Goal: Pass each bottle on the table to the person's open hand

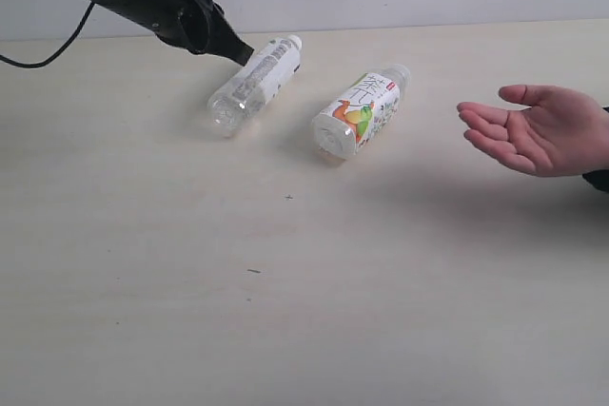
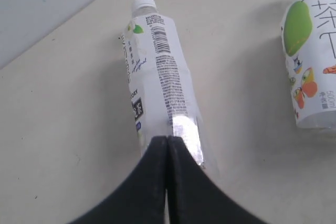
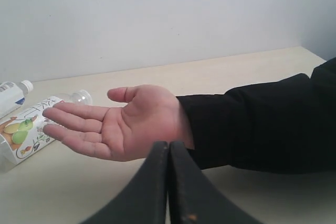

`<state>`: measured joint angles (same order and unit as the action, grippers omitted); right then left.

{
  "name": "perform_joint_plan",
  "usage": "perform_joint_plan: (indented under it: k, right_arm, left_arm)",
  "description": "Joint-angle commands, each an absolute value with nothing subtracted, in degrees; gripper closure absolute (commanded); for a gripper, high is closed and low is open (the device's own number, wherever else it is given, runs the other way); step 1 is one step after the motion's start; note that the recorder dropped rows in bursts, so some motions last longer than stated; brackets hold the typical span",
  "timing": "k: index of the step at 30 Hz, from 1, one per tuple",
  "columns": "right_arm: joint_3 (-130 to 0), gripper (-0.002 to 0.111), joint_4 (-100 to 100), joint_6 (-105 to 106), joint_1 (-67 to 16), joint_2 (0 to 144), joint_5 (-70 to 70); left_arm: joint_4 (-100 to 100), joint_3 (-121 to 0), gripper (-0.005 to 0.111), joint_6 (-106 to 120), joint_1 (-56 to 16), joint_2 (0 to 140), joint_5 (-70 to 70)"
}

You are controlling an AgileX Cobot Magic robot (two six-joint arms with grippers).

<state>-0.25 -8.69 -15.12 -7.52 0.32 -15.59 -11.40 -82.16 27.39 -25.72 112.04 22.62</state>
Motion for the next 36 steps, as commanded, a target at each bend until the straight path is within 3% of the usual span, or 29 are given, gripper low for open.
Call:
perform_joint_plan:
  k: [1, 14, 22, 25, 28, 29, 32, 36]
  right_arm:
    - [0.0, 0.108, -8.92, -15.15, -7.64, 0.0, -15.11]
    - [0.0, 0.108, -8.92, -15.15, -7.64, 0.0, -15.11]
    - [0.0, 0.108, -8.92, -15.15, -7.74, 0.0, -15.11]
    - [0.0, 0.108, -8.92, -15.15, -7.74, 0.0, -15.11]
    - [0.0, 0.108, -8.92, -15.15, -7.74, 0.0, -15.11]
    - [0.0, 0.108, -8.92, -15.15, -7.74, 0.0, -15.11]
    - [0.0, 0.108, -8.92, -15.15, -7.74, 0.0, -15.11]
    - [0.0, 0.108, -8.92, -15.15, -8.02, 0.0, -15.11]
  left_arm:
    - [-11.26, -82.82, 0.107, 26.86, -25.61, 111.89, 21.99]
    - [-14.28, -119.62, 0.107, 19.01, -25.61, 126.73, 54.19]
    - [-13.64, -121.65, 0.105, 17.64, -25.61, 131.08, 54.41]
    - [-13.76, -121.65, 0.091, 17.18, -25.61, 131.36, 53.98]
    - [-13.65, -121.65, 0.066, 15.03, -25.61, 131.44, 53.68]
    - [-13.53, -121.65, 0.051, 14.55, -25.61, 131.49, 53.31]
    - [-13.28, -121.55, 0.023, 13.74, -25.61, 131.49, 50.45]
    - [-11.99, -121.46, 0.021, 12.87, -25.61, 132.06, 48.13]
